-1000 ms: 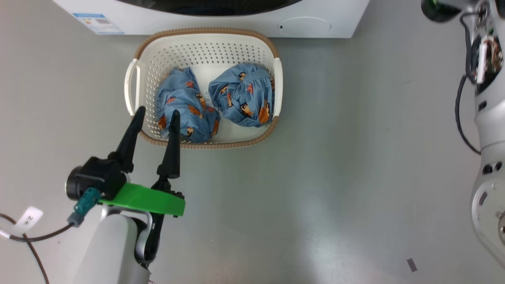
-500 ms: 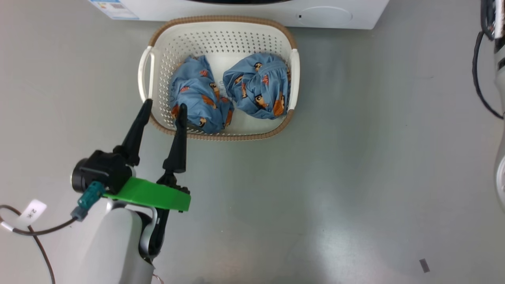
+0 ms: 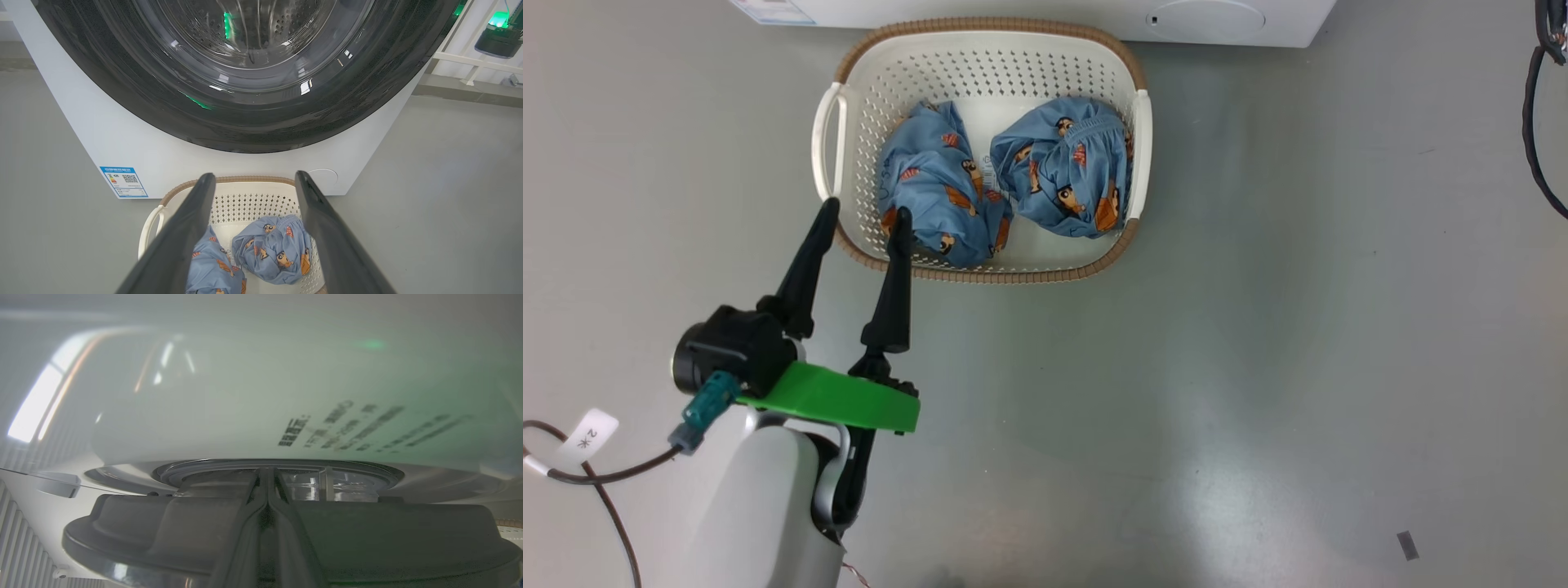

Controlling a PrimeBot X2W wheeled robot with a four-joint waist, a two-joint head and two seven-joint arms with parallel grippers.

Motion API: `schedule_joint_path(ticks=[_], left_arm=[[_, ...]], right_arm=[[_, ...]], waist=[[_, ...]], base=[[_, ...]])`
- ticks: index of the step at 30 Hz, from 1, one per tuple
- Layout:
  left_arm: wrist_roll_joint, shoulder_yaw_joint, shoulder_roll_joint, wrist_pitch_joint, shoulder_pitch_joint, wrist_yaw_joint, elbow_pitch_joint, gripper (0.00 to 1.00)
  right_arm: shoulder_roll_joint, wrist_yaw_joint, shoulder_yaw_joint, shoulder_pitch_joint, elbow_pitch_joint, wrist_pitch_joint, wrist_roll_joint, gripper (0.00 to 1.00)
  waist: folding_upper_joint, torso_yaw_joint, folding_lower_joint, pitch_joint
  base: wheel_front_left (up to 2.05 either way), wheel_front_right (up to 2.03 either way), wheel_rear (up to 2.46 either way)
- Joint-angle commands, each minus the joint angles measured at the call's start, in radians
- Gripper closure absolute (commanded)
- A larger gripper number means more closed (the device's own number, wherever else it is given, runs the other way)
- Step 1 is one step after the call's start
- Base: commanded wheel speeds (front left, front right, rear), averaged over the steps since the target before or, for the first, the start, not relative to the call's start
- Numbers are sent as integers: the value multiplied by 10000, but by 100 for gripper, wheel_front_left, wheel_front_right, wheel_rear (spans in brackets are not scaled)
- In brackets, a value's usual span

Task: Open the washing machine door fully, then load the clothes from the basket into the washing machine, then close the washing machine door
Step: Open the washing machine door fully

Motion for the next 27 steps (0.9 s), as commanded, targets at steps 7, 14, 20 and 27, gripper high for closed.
schedule_joint_path(ticks=[7, 14, 20, 27], left_arm=[[-68, 251, 235, -82, -161, 125, -231, 0], [-94, 284, 235, -82, -118, 159, -243, 0], [-147, 261, 235, -82, -46, 202, -228, 0], [-152, 287, 235, -82, 100, 241, -210, 0]], right_arm=[[328, 16, 190, 87, -482, 637, -265, 100], [423, 16, 207, 860, -1043, 1180, -192, 100], [522, 16, 150, 1810, -1793, 1791, -23, 100], [781, 16, 84, 3003, -2884, 2418, 180, 100]], waist=[[-1, -28, 0, -46], [-1, -50, 0, -211], [-1, -37, 0, -423], [-1, -79, 0, -710]], base=[[0, 0, 0], [0, 0, 0], [0, 0, 0], [0, 0, 0]])
